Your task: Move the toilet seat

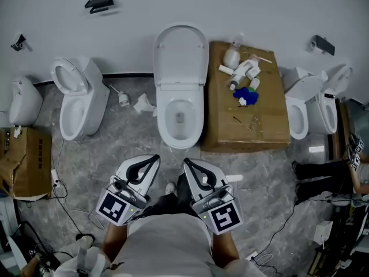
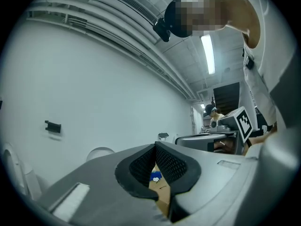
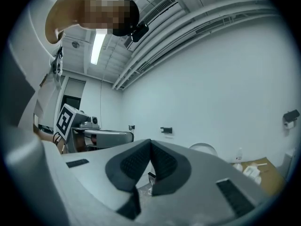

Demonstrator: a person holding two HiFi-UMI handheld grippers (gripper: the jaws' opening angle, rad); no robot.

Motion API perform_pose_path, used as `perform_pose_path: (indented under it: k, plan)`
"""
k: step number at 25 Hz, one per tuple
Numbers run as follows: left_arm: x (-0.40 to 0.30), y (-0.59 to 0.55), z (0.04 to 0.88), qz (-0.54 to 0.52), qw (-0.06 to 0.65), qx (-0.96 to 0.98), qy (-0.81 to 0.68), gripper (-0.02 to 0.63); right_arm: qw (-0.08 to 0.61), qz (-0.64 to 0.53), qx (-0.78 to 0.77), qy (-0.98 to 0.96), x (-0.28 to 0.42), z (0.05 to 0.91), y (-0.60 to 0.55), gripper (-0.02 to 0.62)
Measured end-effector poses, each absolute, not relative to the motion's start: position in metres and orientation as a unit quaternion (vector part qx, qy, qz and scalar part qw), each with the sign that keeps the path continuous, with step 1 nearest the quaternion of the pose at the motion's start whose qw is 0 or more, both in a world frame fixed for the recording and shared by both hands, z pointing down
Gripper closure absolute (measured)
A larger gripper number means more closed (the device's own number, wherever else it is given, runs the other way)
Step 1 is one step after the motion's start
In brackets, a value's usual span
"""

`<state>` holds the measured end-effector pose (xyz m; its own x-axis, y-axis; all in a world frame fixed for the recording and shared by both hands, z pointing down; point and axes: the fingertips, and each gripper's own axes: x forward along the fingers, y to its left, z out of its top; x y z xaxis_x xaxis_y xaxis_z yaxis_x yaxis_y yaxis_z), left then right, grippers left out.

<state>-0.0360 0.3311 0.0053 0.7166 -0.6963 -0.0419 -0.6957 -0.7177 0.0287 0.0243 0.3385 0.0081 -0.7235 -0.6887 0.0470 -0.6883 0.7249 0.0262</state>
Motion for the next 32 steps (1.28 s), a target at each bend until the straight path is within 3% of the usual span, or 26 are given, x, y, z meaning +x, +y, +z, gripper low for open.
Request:
perform_pose_path:
  k: [17, 32]
  plan:
    - [-0.010, 0.204, 0.037, 0.005, 0.041, 0.906, -0.421, 0.611, 0.039, 0.028, 0.327, -0.944, 0.052, 0.035, 0.210, 0.597]
    - [0.012, 0.163, 0.057, 0.035, 0.045, 0.902, -0.429, 0.611, 0.036, 0.057, 0.319, -0.945, 0.067, 0.057, 0.168, 0.596]
